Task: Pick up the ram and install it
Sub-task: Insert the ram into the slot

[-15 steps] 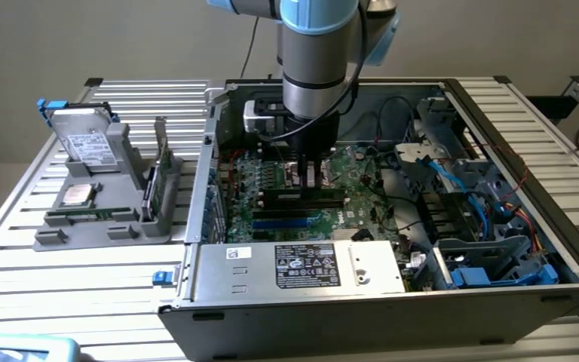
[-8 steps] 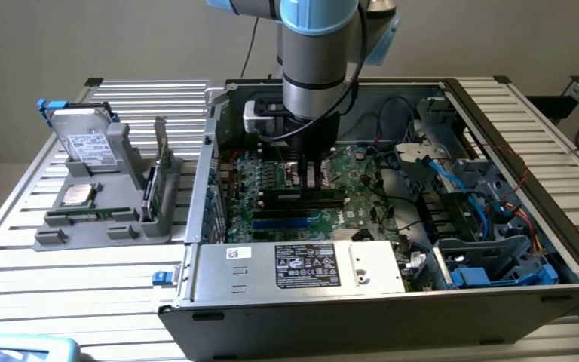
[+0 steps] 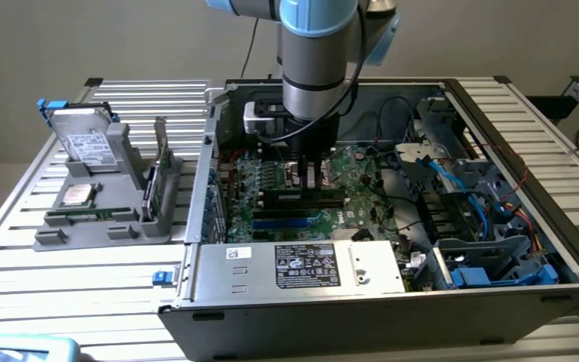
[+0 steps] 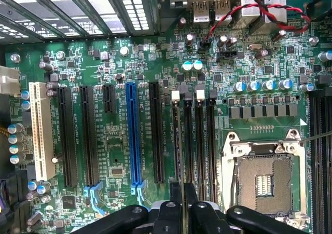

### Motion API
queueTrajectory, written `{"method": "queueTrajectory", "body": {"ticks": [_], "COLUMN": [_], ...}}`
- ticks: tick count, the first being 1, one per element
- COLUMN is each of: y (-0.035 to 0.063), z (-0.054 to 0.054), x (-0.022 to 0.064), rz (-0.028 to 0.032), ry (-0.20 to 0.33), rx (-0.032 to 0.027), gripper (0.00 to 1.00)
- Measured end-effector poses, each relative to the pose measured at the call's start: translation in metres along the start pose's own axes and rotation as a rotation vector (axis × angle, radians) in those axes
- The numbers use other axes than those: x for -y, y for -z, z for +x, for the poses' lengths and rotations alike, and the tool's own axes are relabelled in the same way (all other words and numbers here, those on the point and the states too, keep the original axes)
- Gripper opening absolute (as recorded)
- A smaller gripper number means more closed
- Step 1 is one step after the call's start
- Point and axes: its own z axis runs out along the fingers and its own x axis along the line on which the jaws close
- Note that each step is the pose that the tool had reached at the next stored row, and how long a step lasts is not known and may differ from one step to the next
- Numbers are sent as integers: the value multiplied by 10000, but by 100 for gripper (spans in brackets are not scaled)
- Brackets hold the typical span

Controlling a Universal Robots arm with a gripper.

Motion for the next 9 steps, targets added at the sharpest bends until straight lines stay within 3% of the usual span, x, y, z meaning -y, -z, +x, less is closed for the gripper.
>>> {"method": "queueTrajectory", "body": {"ticks": [9], "y": [-4], "z": [-15], "x": [-15], "rz": [131], "ry": [-2], "rx": [9], "gripper": [15]}}
